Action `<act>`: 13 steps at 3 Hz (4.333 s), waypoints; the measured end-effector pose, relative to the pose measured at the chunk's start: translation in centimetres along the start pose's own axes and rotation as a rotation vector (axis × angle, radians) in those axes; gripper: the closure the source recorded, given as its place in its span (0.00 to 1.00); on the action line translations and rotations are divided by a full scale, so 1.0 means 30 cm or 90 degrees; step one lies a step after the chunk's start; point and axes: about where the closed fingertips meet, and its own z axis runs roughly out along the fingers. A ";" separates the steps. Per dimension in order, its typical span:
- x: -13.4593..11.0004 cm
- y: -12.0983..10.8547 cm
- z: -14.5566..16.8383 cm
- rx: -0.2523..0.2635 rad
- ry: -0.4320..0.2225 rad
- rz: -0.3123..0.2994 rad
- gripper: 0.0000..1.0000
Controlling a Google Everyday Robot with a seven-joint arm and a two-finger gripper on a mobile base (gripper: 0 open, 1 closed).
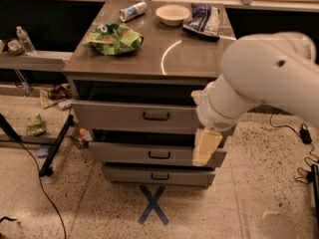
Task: Open top drawer
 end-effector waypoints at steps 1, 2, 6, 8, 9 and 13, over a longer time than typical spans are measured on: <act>-0.033 -0.004 0.161 -0.026 0.000 -0.020 0.00; -0.054 -0.035 0.277 -0.023 0.012 -0.037 0.00; 0.021 -0.299 0.566 0.018 0.098 -0.071 0.02; 0.083 -0.342 0.612 -0.018 0.096 -0.071 0.56; 0.110 -0.300 0.546 -0.059 0.095 -0.075 0.80; 0.113 -0.173 0.374 -0.180 0.076 -0.100 0.72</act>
Offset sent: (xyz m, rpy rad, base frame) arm 0.0626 0.0526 -0.1041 -0.0701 0.0081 0.0776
